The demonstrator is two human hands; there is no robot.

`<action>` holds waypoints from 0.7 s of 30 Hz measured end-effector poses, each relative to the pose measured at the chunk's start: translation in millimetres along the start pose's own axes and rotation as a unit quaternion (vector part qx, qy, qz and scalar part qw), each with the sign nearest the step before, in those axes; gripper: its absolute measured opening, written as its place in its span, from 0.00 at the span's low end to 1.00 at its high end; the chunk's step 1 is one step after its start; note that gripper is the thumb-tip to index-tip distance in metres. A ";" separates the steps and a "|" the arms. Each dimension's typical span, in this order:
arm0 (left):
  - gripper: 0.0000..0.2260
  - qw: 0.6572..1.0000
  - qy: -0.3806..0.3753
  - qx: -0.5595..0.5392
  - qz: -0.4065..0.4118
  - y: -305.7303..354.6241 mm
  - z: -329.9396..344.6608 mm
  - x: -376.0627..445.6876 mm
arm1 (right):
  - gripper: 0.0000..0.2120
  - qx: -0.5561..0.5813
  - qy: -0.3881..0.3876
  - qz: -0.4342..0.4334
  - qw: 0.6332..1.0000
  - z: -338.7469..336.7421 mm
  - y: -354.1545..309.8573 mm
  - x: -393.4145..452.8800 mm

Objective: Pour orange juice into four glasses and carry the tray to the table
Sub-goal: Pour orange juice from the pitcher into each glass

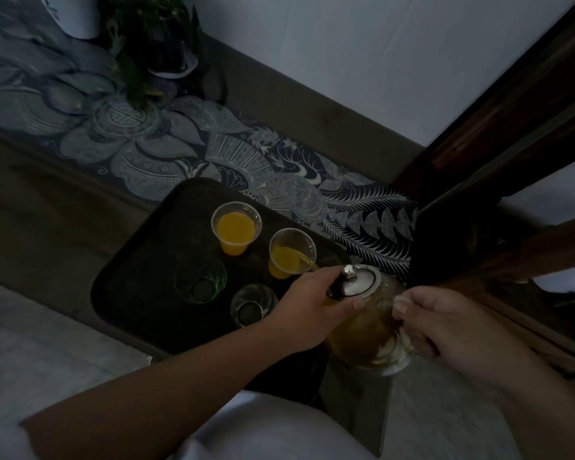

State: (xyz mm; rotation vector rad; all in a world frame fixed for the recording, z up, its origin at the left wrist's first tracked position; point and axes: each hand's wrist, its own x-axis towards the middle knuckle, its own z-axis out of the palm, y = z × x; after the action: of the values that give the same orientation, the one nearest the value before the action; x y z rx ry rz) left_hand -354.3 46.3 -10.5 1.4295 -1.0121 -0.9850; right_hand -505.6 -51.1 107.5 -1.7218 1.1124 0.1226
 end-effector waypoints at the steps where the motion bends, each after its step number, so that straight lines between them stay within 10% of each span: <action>1: 0.13 1.000 0.001 0.000 0.001 0.2 -0.2 -0.4 | 0.13 -0.006 -0.001 -0.003 1.000 -0.4 -0.3 0.1; 21: 0.13 1.000 -0.003 -0.006 -0.011 1.8 -3.3 -1.4 | 0.13 -0.031 -0.004 -0.029 0.999 -0.5 2.5 4.8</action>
State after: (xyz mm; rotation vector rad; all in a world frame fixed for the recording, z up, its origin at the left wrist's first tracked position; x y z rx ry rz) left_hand -351.7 48.5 -8.3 1.4310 -0.9944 -1.0100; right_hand -504.9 -54.5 103.3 -1.8061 1.0621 0.1298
